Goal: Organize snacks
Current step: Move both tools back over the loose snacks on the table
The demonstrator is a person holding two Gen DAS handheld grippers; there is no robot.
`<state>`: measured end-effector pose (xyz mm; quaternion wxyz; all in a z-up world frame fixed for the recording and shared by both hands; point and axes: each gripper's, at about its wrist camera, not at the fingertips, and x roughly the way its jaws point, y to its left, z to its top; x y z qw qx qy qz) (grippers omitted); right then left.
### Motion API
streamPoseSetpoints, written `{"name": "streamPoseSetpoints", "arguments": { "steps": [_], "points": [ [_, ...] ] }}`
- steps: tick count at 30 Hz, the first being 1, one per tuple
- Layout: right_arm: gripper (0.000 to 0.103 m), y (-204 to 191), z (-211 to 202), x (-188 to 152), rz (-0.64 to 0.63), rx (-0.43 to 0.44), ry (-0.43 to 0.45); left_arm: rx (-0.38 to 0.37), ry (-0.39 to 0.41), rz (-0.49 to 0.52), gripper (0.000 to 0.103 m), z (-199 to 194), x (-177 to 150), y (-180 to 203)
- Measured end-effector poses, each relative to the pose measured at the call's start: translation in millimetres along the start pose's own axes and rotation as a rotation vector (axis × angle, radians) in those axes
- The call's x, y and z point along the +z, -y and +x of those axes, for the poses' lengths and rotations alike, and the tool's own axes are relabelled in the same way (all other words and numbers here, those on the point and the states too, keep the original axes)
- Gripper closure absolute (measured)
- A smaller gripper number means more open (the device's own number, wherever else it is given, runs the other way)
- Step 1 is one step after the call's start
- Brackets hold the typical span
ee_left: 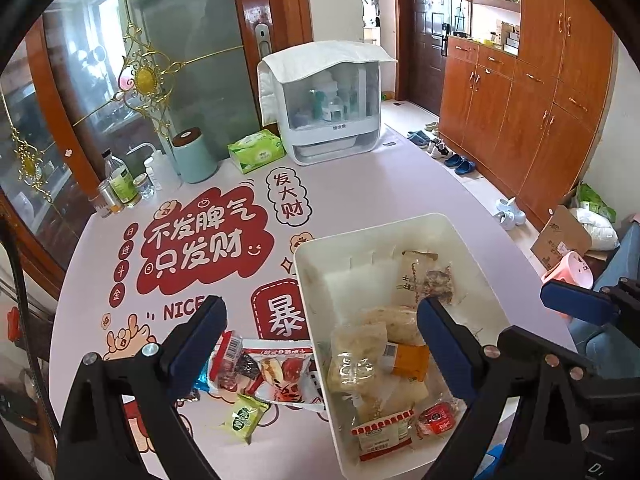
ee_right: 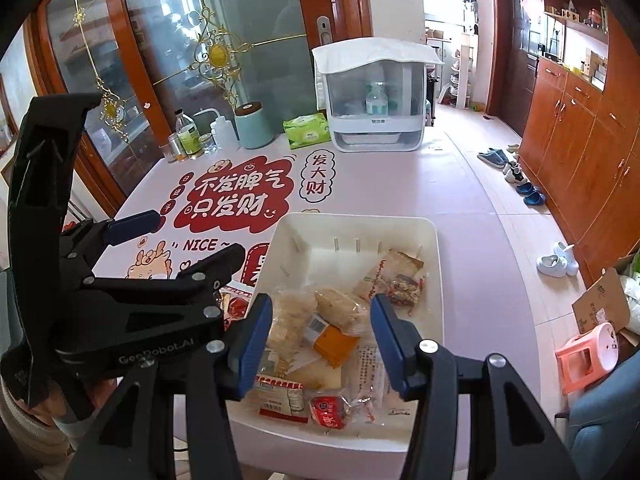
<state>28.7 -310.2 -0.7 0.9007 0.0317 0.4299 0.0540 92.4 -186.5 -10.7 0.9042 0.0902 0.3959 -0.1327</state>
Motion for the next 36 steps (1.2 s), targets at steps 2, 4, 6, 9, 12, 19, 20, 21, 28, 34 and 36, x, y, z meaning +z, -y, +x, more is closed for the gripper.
{"name": "streamPoseSetpoints", "arguments": {
  "steps": [2,4,6,9,12,19,20,21,28,34,36],
  "points": [
    [0.051,-2.9,0.6,-0.3,-0.006,-0.001,-0.003,0.004,0.003,0.002,0.007,-2.6,-1.4,-0.4],
    [0.051,-6.7,0.8,-1.8,-0.013,0.0,-0.005,0.012,0.007,0.004,0.007,-4.5,-2.9,-2.1],
    [0.051,-9.7,0.7,-2.9,-0.02,0.006,-0.006,0.021,0.01,0.005,0.007,-7.0,-5.4,-4.6],
    [0.051,-14.3,1.5,-3.5,-0.024,0.027,-0.011,0.031,0.011,0.001,0.007,-11.2,-9.3,-11.1],
    [0.051,-22.5,1.9,-4.4,-0.036,0.041,-0.011,0.049,0.012,-0.004,0.007,-14.7,-13.4,-20.4],
    [0.051,-42.5,-5.1,2.1,-0.046,0.114,0.019,0.147,0.023,-0.053,0.007,-26.8,-20.1,-69.0],
    [0.051,-46.0,-6.0,3.9,-0.049,0.123,0.025,0.167,0.028,-0.071,0.007,-30.0,-20.2,-80.7],
    [0.051,-49.4,-7.3,5.5,-0.052,0.132,0.034,0.186,0.032,-0.091,0.007,-33.4,-20.2,-93.2],
    [0.051,-83.0,0.1,18.3,-0.095,0.185,0.044,0.293,0.057,-0.197,0.007,-50.9,-21.3,-164.4],
    [0.051,-120.5,33.7,22.4,-0.138,0.234,-0.029,0.331,0.017,-0.247,0.007,-43.4,-40.1,-210.5],
    [0.051,-132.6,50.1,23.0,-0.142,0.255,-0.064,0.332,-0.022,-0.242,0.007,-31.5,-51.1,-220.9]
  ]
}}
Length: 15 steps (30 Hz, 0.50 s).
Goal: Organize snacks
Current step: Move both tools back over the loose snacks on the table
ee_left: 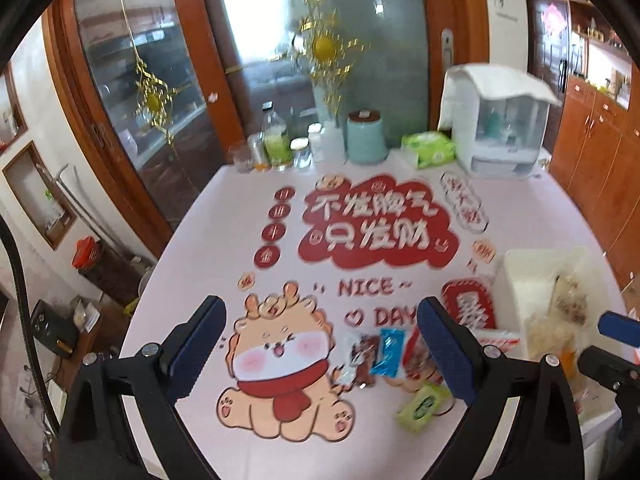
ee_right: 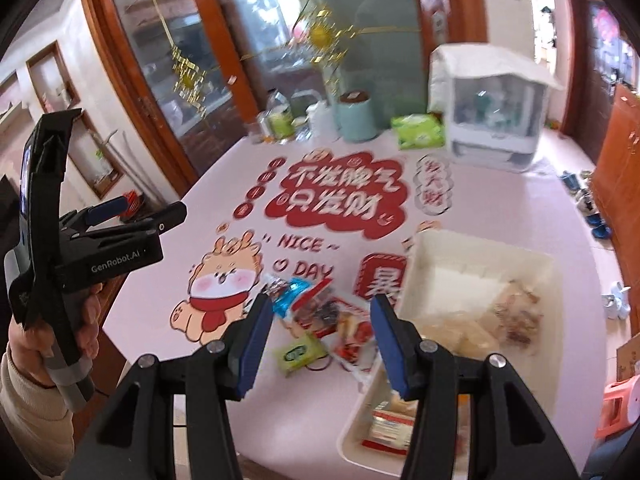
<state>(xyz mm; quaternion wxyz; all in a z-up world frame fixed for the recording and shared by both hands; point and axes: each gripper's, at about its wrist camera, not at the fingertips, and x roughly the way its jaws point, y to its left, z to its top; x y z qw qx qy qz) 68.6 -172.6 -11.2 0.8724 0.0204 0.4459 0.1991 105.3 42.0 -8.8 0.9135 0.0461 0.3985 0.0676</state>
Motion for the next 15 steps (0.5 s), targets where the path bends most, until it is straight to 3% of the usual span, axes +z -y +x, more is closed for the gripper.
{"name": "streamPoseSetpoints", "arguments": {
  "steps": [8,15],
  "points": [
    [0.051,-14.6,106.5,12.0,0.112,0.105,-0.172,-0.047,-0.171,0.099,0.007,81.1,-48.6,0.4],
    [0.057,-13.2,199.4,23.8,0.224,0.111,-0.32,-0.068,-0.301,0.139,0.007,149.2,-86.6,-1.4]
  ]
}}
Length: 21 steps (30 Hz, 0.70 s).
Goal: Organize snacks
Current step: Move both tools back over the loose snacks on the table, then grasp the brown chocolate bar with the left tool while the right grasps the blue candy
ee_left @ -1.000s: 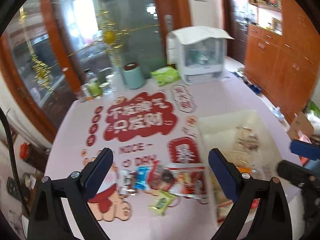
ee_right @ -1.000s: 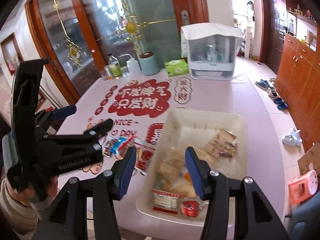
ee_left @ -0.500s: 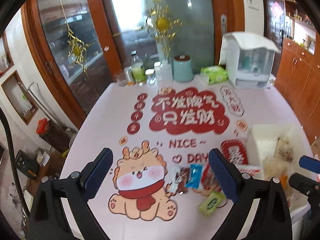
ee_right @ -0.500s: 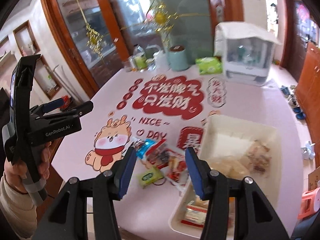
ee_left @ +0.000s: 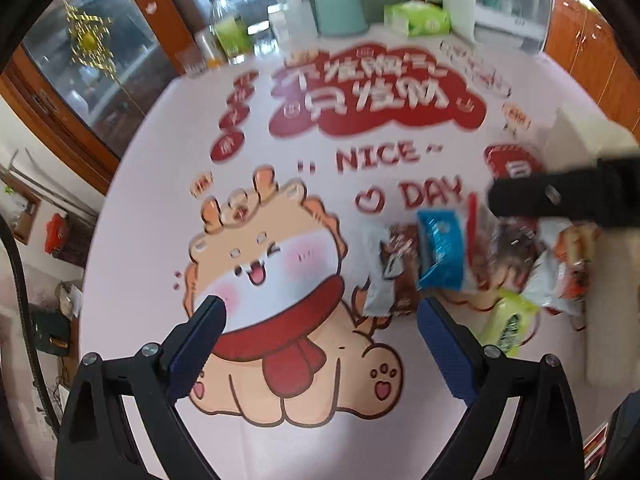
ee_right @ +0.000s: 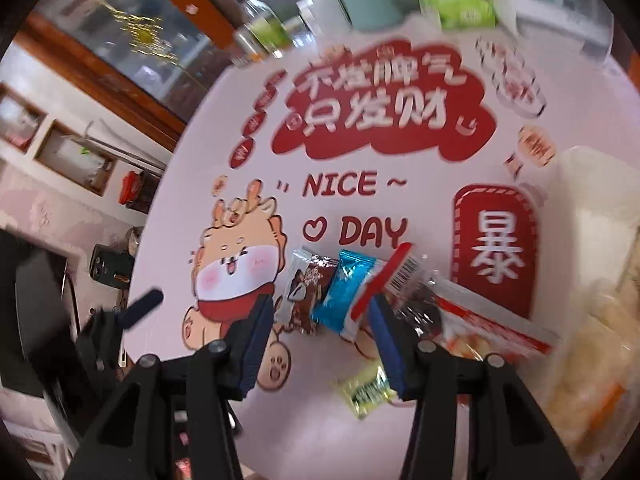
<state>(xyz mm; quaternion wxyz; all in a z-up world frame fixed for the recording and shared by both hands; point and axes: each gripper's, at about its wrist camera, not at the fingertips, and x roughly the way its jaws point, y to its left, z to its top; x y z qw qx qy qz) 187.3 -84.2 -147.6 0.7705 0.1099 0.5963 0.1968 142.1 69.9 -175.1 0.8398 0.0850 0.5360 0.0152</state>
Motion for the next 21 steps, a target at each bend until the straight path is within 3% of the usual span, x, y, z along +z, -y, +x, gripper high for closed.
{"name": "streamPoseSetpoints", "arguments": {
  "steps": [9,21],
  "points": [
    [0.063,6.0,77.8,23.0,0.068,-0.064,-0.175,-0.06,-0.074,-0.047,0.007,38.3,-0.7,-23.3],
    [0.062,-3.1,101.7,24.1,0.016,-0.241,-0.244,-0.11,-0.112,-0.086,0.007,62.0,3.8,-30.6]
  ]
}}
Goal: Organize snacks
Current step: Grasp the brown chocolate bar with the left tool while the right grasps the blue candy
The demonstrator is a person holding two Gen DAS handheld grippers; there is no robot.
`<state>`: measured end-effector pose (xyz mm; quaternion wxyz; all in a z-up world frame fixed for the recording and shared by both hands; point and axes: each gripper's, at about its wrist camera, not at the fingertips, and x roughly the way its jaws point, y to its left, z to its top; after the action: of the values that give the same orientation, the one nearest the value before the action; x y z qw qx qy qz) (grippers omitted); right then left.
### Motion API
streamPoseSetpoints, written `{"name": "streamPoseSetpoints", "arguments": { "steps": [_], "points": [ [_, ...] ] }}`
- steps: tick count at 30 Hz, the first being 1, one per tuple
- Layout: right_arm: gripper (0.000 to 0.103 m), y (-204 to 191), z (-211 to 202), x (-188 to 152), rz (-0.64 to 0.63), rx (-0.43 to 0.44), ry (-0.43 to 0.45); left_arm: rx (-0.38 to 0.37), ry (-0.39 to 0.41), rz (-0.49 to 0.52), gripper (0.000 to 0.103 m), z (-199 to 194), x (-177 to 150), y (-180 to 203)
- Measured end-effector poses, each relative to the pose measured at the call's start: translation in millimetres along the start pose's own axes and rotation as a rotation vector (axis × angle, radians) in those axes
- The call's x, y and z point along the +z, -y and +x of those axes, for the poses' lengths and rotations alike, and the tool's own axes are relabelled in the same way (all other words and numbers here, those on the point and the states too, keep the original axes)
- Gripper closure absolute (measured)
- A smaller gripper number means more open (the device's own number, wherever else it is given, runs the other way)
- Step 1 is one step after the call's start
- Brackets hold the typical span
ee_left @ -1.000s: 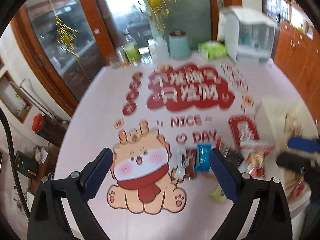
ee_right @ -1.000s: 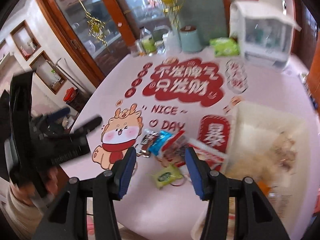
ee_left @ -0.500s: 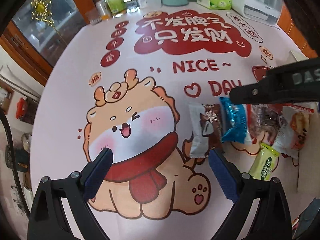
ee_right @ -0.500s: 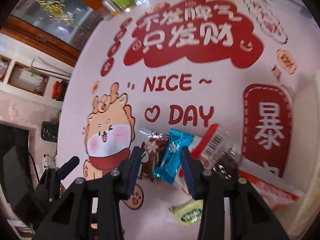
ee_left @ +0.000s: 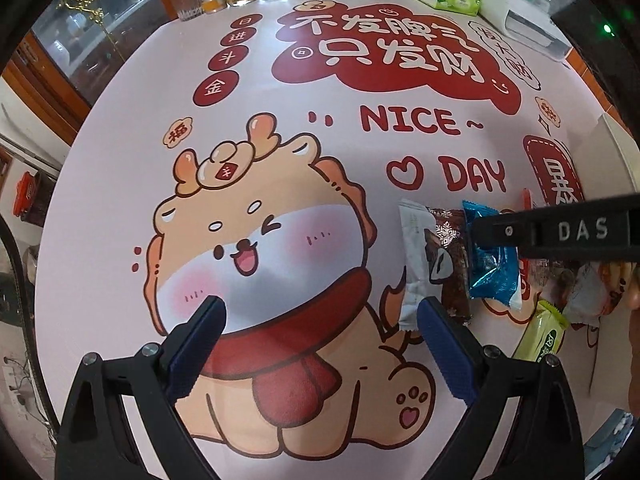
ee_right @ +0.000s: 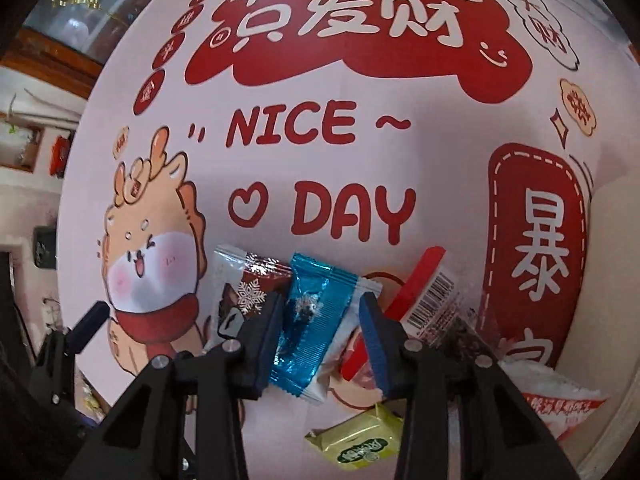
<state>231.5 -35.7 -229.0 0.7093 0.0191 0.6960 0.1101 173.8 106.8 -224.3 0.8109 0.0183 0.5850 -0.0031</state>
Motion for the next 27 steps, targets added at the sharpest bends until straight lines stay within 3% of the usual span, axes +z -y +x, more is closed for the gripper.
{"name": "streamPoseSetpoints", "arguments": {
  "steps": [7,9,14,22,25,26,27],
  "points": [
    [0.059,-16.5,10.5,2.5,-0.062,-0.067,-0.014,-0.015,-0.022,0.009,0.007,8.6,1.2,8.9],
    [0.063,-22.1,12.2,0.6,-0.09,-0.087,-0.011,-0.02,-0.03,0.009,0.007,10.8,2.0,11.2],
    [0.075,-8.5,8.2,-3.2,-0.078,-0.031,0.005,-0.061,-0.047,0.006,0.007,16.7,6.5,18.5],
    [0.077,18.8,1.8,-10.6,-0.034,0.005,0.044,-0.102,-0.083,-0.011,0.007,36.0,21.4,38.8],
    [0.077,22.6,0.8,-14.7,-0.032,0.004,0.052,-0.077,-0.065,0.012,0.02,38.9,24.5,49.3],
    [0.077,23.3,1.0,-16.5,-0.033,0.008,0.055,-0.061,-0.052,0.031,0.029,38.5,24.7,52.8],
    [0.077,24.5,-0.9,-16.2,-0.033,0.01,0.056,-0.069,-0.032,0.046,0.044,36.0,24.7,56.4]
  ]
}}
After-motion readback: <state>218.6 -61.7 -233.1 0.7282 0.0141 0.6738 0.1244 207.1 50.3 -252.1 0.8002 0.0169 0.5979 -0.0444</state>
